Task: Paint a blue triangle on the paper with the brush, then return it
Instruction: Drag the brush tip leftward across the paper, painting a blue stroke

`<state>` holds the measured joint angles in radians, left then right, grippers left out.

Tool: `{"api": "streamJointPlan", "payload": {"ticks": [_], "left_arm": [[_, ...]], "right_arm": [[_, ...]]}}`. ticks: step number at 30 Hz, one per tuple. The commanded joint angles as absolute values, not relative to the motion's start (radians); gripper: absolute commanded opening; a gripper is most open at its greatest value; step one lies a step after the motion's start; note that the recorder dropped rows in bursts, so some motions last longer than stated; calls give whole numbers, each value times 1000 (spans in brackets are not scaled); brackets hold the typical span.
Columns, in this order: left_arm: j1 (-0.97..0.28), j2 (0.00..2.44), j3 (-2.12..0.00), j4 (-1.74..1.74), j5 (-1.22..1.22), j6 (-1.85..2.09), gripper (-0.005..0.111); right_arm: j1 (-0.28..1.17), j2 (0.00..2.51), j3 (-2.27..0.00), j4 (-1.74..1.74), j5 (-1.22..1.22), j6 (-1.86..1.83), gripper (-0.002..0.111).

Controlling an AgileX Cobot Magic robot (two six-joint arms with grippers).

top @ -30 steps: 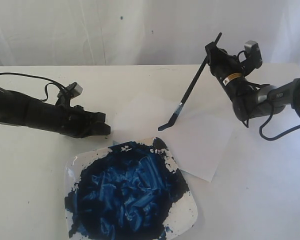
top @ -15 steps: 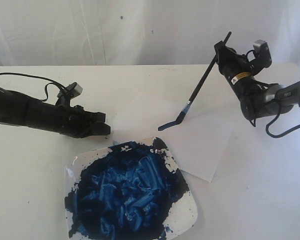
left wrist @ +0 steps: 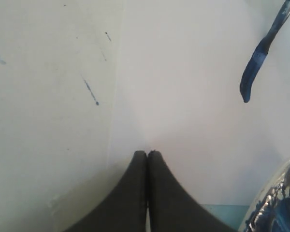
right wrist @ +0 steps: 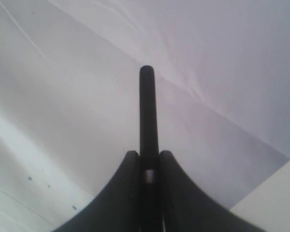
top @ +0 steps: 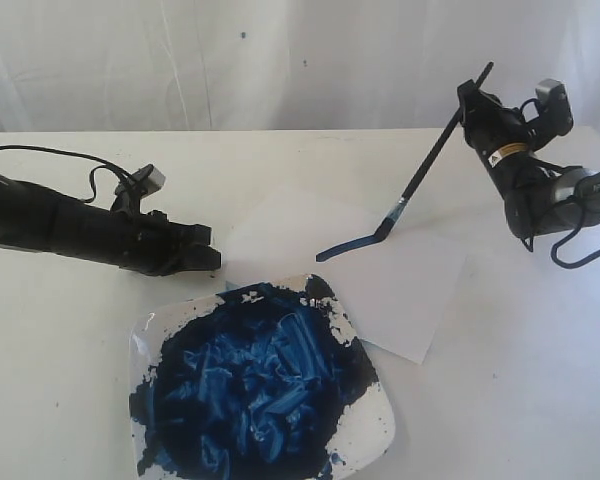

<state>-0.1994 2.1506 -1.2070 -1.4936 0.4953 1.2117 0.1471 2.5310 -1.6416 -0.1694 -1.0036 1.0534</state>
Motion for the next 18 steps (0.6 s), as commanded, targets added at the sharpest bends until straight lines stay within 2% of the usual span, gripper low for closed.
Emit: {"api": "streamJointPlan", "payload": {"ticks": [1,18], "left_arm": [[-206,2192,-1189,-1475,463,1185,0],[-206,2192,-1189,-1475,463,1185,0]], "right_arm": [[124,2529,-1643,-176,-1016,1033,0],[119,2529,-1643,-176,-1045,1088,0]]}}
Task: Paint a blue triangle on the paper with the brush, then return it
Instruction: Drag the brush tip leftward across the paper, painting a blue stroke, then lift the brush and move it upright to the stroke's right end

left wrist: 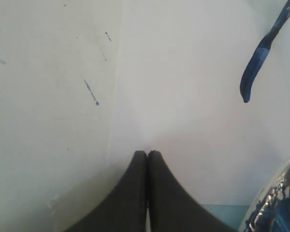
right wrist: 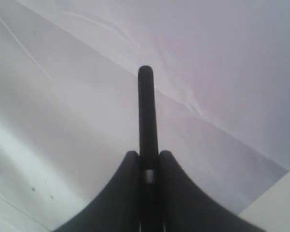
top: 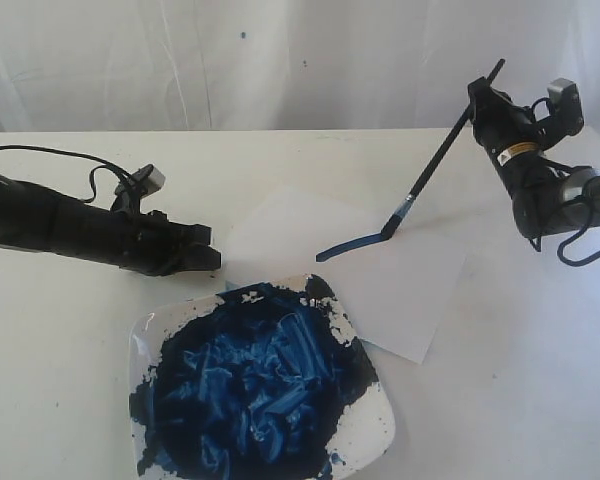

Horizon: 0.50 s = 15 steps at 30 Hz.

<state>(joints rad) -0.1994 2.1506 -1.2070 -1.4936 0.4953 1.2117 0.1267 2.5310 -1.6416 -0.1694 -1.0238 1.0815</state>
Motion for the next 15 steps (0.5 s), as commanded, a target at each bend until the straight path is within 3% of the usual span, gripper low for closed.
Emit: {"api": "streamJointPlan", "payload": {"ticks": [1,15], "left_arm": [[-206,2192,-1189,-1475,463,1185,0],[-206,2192,-1189,-1475,463,1185,0]], "right_arm": [[119,2529,-1643,-176,-1050,1088,0],[119,2527,-1643,-268,-1221,1267,0]]}}
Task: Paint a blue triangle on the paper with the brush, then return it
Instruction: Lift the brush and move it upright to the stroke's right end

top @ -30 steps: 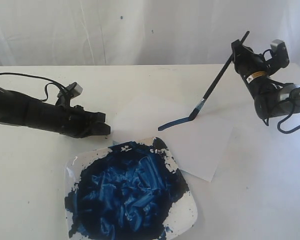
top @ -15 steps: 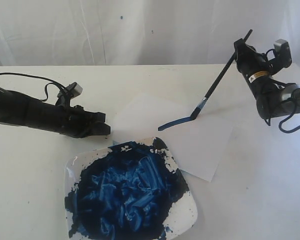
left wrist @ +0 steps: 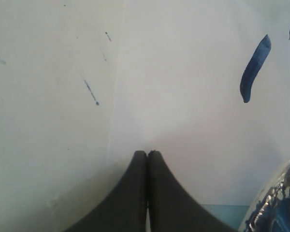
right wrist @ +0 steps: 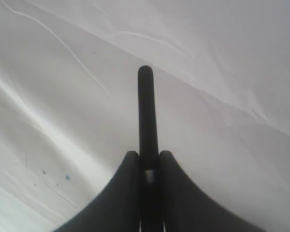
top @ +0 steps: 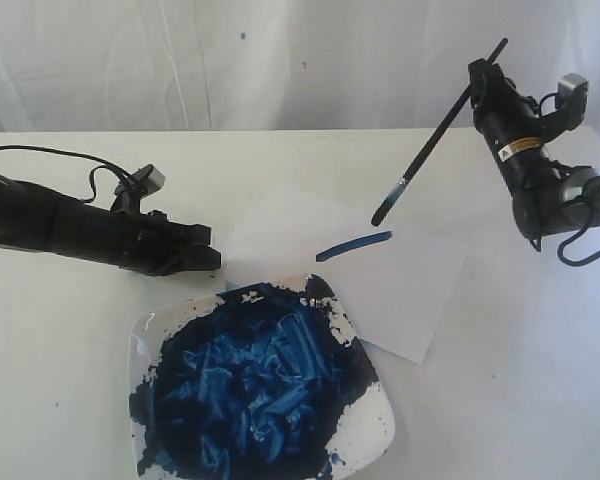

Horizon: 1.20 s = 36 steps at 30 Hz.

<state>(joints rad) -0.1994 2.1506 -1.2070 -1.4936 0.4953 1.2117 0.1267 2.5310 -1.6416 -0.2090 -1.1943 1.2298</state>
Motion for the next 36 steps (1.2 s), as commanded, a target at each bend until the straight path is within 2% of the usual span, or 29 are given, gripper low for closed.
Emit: {"api": "streamJointPlan", "payload": {"ticks": [1,12,23,36], "left_arm": [[-206,2192,-1189,-1475,463,1185,0],[-206,2192,-1189,-1475,463,1185,0],[-206,2192,-1189,-1475,463,1185,0],[-206,2192,-1189,-1475,463,1185,0]], "right_arm": [[119,2526,-1643,-274,-1221,1277,0],[121,2506,-1642,-532,-1221,1370,0],[123,2506,-1642,-610,-1221,1404,0],[191,2502,-1643,-684,-1221,1502,0]]}}
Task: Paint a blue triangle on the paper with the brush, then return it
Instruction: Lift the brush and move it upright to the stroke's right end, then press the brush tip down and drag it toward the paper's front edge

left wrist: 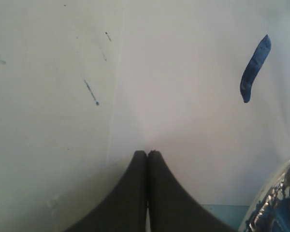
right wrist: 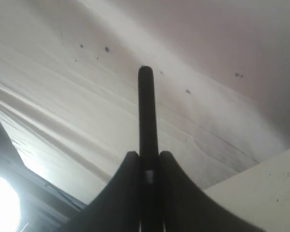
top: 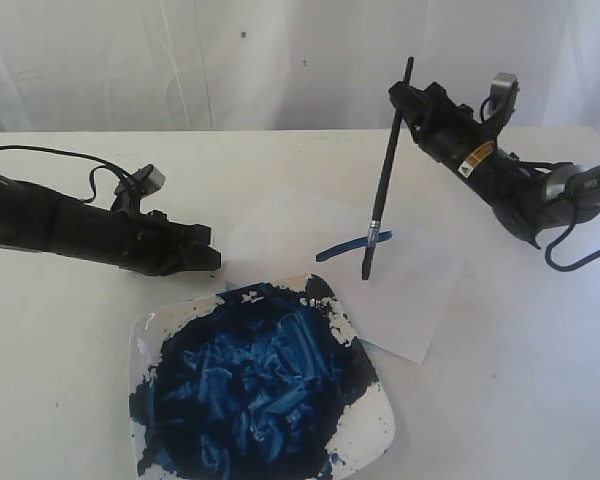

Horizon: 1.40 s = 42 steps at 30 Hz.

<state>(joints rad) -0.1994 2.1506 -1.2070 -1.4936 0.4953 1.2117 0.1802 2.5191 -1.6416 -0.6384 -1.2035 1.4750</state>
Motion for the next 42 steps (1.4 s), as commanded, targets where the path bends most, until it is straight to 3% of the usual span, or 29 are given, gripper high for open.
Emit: {"api": "streamJointPlan", "payload": {"ticks": [1,13,42], "left_arm": [[-206,2192,-1189,-1475,463,1185,0],[-206,2192,-1189,-1475,463,1185,0],[-206,2192,-1189,-1475,463,1185,0]], "right_arm": [[191,2502,-1643,-699,-1221,1500,0],[189,2502,-1643,-815,-1221,1487,0],[189,2504,-1643,-705,-1218,1284,0]]}}
